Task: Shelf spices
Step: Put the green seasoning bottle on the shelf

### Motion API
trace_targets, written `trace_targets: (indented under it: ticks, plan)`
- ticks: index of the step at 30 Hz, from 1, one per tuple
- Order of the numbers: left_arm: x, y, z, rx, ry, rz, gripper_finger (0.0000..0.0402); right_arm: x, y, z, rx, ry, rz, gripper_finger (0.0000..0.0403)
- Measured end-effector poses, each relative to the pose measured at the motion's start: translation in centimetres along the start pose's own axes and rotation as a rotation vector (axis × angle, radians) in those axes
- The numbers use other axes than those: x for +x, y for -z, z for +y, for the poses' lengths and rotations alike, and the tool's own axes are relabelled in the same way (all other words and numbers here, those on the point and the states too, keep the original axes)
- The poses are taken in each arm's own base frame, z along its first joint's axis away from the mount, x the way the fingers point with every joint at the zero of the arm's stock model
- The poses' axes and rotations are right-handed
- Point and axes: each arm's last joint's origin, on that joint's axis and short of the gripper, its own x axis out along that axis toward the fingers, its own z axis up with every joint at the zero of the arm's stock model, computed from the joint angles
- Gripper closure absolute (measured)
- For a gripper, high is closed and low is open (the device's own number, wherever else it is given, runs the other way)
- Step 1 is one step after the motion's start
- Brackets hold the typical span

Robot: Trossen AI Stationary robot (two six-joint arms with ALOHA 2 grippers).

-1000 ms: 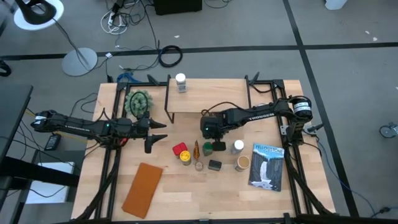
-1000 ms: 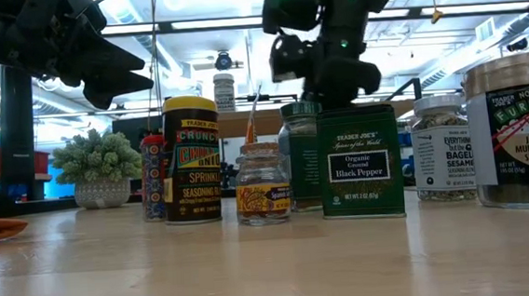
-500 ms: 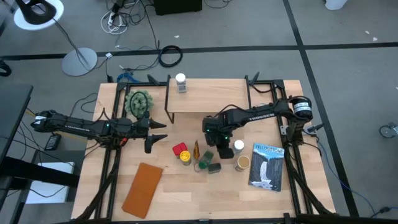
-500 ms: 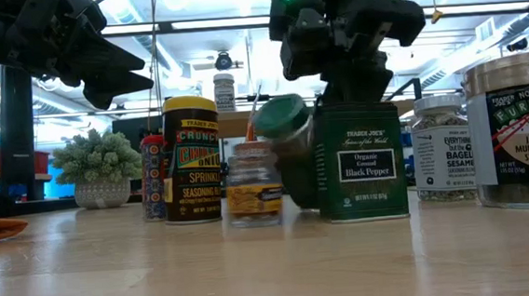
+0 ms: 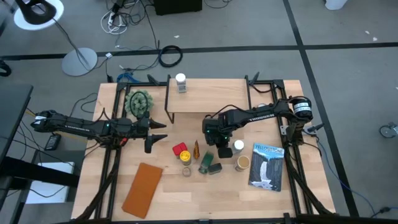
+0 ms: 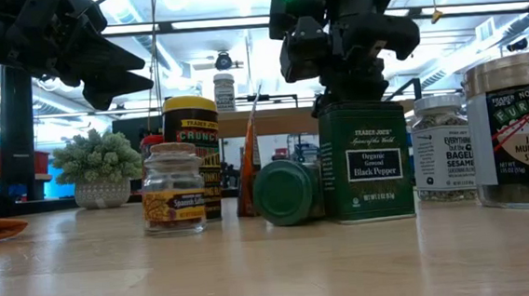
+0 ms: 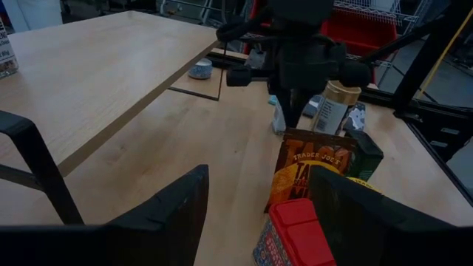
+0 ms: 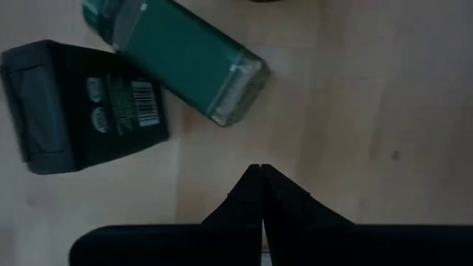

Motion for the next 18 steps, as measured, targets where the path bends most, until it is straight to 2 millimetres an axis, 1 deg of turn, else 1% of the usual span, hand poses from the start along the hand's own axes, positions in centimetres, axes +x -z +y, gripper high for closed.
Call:
trace_targets:
  ticks: [5,9,13,18]
  plan:
    - [0.0,0.0,0.0,0.000,0.000,0.000,0.0163,0.0,0.0,0.0,-0.064,0.050,0.005,0.0403]
    - [0.0,0.0,0.0,0.000,0.000,0.000,0.0163,0.1,-0.1,0.6,-0.200,0.102,0.017,0.0403]
    - [0.0,0.0,0.0,0.000,0.000,0.000,0.0163,-0.4,-1.0,2.0,-0.358,0.194,0.006,0.0401]
    - [0.0,0.0,0.0,0.000,0.000,0.000,0.0163,-1.3,-2.6,4.5,-0.533,0.325,-0.064,0.0398]
